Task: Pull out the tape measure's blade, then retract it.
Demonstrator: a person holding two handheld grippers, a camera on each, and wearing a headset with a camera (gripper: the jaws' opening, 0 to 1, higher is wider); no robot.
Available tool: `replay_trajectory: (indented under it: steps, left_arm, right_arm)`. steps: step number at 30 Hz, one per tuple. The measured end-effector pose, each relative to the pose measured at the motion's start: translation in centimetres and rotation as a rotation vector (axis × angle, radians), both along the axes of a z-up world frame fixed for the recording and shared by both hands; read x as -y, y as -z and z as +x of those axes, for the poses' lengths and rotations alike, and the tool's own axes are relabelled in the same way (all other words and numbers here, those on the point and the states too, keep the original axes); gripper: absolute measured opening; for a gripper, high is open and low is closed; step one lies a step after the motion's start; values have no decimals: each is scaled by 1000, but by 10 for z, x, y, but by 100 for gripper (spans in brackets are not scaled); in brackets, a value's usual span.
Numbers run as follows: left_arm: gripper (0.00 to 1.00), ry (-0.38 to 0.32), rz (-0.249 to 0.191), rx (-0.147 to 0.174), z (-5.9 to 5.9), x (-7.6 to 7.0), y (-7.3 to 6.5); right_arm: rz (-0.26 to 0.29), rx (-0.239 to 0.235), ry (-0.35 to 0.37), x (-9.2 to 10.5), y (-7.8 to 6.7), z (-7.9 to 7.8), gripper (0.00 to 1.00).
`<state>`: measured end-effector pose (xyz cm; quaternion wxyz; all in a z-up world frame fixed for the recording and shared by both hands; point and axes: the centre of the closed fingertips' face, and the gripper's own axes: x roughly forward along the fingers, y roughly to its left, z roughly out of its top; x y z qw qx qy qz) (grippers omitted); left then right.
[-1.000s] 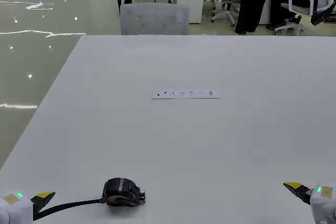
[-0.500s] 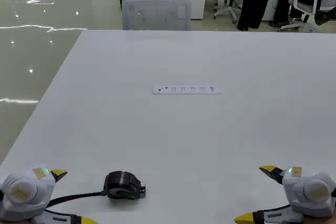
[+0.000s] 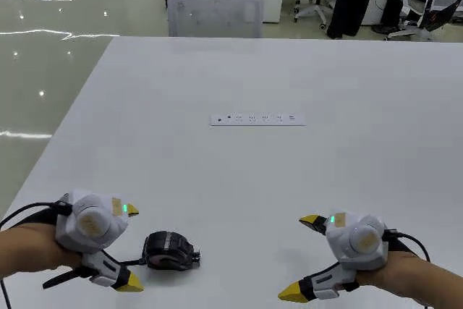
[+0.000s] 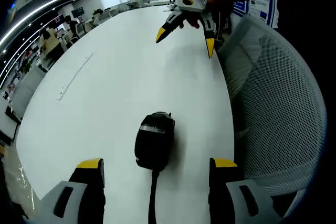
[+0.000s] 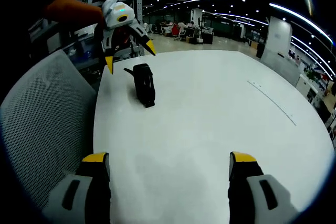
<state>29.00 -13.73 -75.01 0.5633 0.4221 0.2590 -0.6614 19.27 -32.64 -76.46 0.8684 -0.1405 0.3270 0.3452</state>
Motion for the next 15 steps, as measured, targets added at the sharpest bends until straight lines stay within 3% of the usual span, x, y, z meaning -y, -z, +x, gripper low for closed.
replay_trajectory:
  steps: [5, 9, 13, 14, 15]
  left_arm:
    - [77, 82, 56, -5, -3, 18, 4]
    - [70, 132, 88, 2, -4, 30, 8]
    - [61, 152, 125, -41, -7, 37, 17]
    - [59, 148, 139, -39, -6, 37, 21]
    - [57, 163, 164, -16, -3, 35, 27]
  right_arm:
    - [30, -2, -43, -22, -3, 18, 94]
    - [14, -3, -105, -41, -3, 30, 93]
    - [8, -14, -146, -59, -3, 44, 90]
    - [9, -15, -152, -63, -3, 47, 89]
    - [6, -22, -165, -68, -1, 51, 88]
